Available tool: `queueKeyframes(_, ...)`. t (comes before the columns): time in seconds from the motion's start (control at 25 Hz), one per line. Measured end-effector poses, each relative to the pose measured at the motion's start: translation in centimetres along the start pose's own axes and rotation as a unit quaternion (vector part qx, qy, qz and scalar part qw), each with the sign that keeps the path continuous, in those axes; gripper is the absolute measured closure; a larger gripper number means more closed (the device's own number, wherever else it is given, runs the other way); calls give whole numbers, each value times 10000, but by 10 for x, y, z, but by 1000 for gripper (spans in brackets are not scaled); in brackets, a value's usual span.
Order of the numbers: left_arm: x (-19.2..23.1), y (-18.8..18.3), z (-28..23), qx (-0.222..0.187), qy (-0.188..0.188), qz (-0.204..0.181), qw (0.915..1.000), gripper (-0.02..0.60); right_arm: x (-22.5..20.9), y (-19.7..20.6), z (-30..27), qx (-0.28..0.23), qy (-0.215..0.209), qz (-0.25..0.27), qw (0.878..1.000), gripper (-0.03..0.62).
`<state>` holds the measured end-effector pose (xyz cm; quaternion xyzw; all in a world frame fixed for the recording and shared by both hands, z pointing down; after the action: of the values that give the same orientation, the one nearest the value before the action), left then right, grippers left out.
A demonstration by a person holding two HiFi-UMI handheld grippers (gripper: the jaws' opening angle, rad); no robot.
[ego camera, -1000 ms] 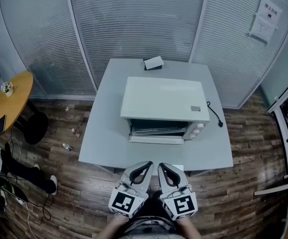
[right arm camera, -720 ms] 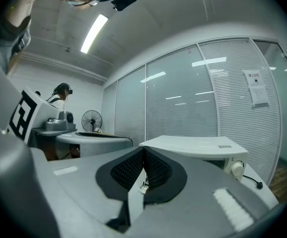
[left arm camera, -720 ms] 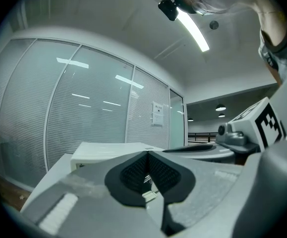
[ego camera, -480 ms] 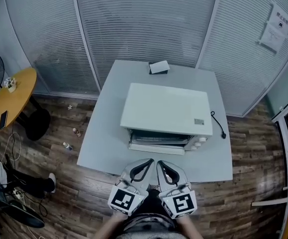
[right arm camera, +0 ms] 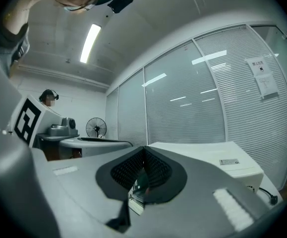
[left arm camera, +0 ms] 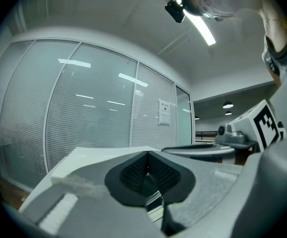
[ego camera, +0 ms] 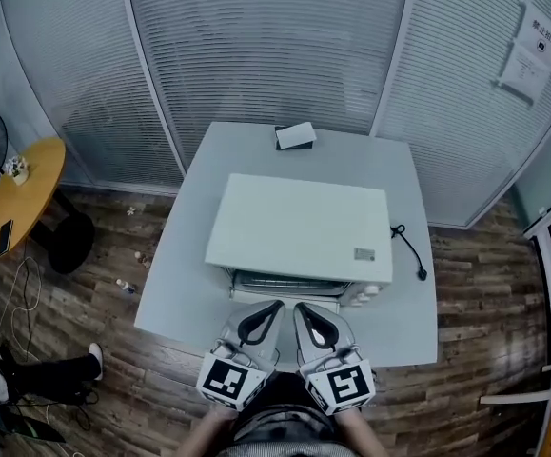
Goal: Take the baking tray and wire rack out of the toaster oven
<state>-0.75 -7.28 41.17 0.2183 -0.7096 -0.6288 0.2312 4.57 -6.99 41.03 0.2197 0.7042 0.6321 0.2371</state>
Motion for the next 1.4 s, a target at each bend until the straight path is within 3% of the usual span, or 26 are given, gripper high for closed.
queueKeyframes(0.36,1,2,-31,12,34,106,9999,578,-33,10,-3,85,196,-82,9997,591)
queueKeyframes(0.92,37,13,-50,259,536,115,9982,578,-46,18,-39,206,714,-204,9970,591)
queueKeyframes(1.4,67,71,-48,828,762,302,9932,578,-48,61,-50,719,1191,-324,9897,591)
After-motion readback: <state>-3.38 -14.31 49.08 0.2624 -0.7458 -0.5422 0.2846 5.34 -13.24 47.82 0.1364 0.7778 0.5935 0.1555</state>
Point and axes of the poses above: the fingertips, and each gripper's own axes: z backward along the fingers, x to its left, y out of its underside, the point moved 2 cm from there along z, backward along the fingers, and after that the axes turned 2 degrees about x, right-handed, at the moved point
